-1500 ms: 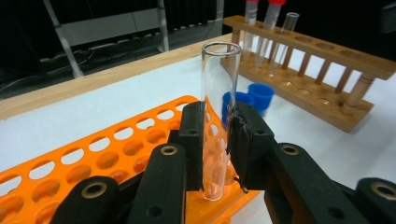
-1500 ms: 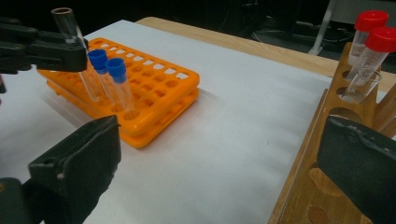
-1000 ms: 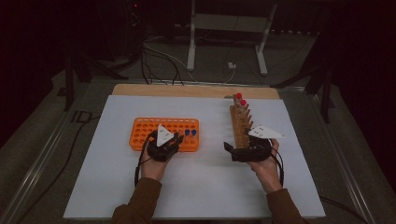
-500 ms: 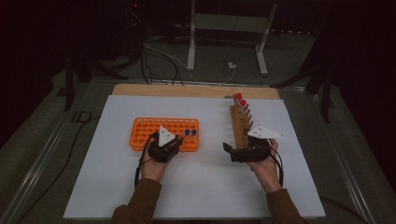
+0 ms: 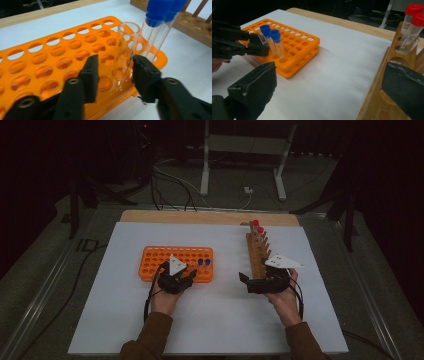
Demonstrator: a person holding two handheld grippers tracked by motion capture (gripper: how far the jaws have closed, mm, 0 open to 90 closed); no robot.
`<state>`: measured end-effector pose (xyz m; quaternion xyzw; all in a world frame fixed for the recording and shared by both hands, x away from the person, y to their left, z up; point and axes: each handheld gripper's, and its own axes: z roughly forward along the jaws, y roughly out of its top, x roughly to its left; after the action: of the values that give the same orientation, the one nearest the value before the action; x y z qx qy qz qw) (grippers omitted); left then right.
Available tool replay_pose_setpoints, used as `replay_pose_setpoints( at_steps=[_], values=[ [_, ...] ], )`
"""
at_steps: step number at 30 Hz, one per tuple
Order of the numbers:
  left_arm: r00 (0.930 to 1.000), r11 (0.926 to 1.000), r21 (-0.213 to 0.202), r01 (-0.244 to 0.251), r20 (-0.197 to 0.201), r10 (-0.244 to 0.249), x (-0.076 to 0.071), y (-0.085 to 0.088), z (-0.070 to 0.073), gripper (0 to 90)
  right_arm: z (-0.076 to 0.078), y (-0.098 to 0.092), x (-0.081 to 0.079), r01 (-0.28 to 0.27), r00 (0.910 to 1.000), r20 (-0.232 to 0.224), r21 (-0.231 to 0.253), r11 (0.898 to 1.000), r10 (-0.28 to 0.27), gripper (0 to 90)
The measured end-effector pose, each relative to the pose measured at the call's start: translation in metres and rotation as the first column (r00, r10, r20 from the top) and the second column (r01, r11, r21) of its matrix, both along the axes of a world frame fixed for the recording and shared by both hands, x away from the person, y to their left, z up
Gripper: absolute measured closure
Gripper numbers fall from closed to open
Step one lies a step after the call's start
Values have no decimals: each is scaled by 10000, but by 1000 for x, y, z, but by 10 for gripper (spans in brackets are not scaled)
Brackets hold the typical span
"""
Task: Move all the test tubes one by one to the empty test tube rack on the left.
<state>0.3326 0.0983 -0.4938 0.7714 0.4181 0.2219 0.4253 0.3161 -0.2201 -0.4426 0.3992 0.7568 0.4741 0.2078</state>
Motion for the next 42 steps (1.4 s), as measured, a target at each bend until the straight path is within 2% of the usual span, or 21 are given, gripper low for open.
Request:
replay_pose_setpoints(
  at_steps=[5, 9, 16, 18, 19, 22, 26, 30, 35, 38, 42],
  values=[
    [9998, 9984, -542, -144, 126, 151, -6, 9, 8, 373, 1, -3, 2, 118, 9999, 50, -5, 9999, -118, 4],
    [9997, 9928, -1196, -115, 222, 142, -14, 20, 16, 276, 5, -5, 4, 229, 9997, 81, -25, 9997, -229, 4],
    [9984, 9855, -1688, -186, 488, 272, -26, 35, 28, 246, 11, -9, 13, 480, 9986, 218, -161, 9987, -476, 4],
    [9988, 9838, -1792, -18, 474, 105, -28, 39, 30, 261, 13, -10, 16, 549, 9983, 221, -194, 9983, -544, 4],
    [9987, 9844, -1758, 26, 512, 66, -30, 39, 31, 289, 14, -11, 18, 587, 9980, 228, -165, 9981, -583, 3],
    [9987, 9881, -1536, -82, 492, 159, -34, 40, 33, 173, 16, -12, 23, 649, 9977, 223, -119, 9978, -646, 3],
    [9984, 9883, -1515, -174, 515, 255, -39, 43, 35, 116, 18, -14, 31, 800, 9966, 210, -153, 9967, -796, 3],
    [9978, 9843, -1721, -379, 468, 466, -43, 49, 33, 20, 18, -17, 41, 984, 9951, 119, -179, 9950, -982, 4],
    [9970, 9859, -1606, -467, 534, 559, -45, 52, 30, 3, 16, -23, 53, 1248, 9922, -49, -158, 9921, -1249, 4],
    [9967, 9873, -1534, -424, 614, 523, -45, 50, 30, 2, 17, -26, 60, 1486, 9889, -19, -138, 9888, -1487, 34],
    [9973, 9891, -1441, -318, 608, 410, -45, 47, 29, 3, 15, -28, 69, 1645, 9864, 2, -353, 9858, -1645, 51]
  ],
)
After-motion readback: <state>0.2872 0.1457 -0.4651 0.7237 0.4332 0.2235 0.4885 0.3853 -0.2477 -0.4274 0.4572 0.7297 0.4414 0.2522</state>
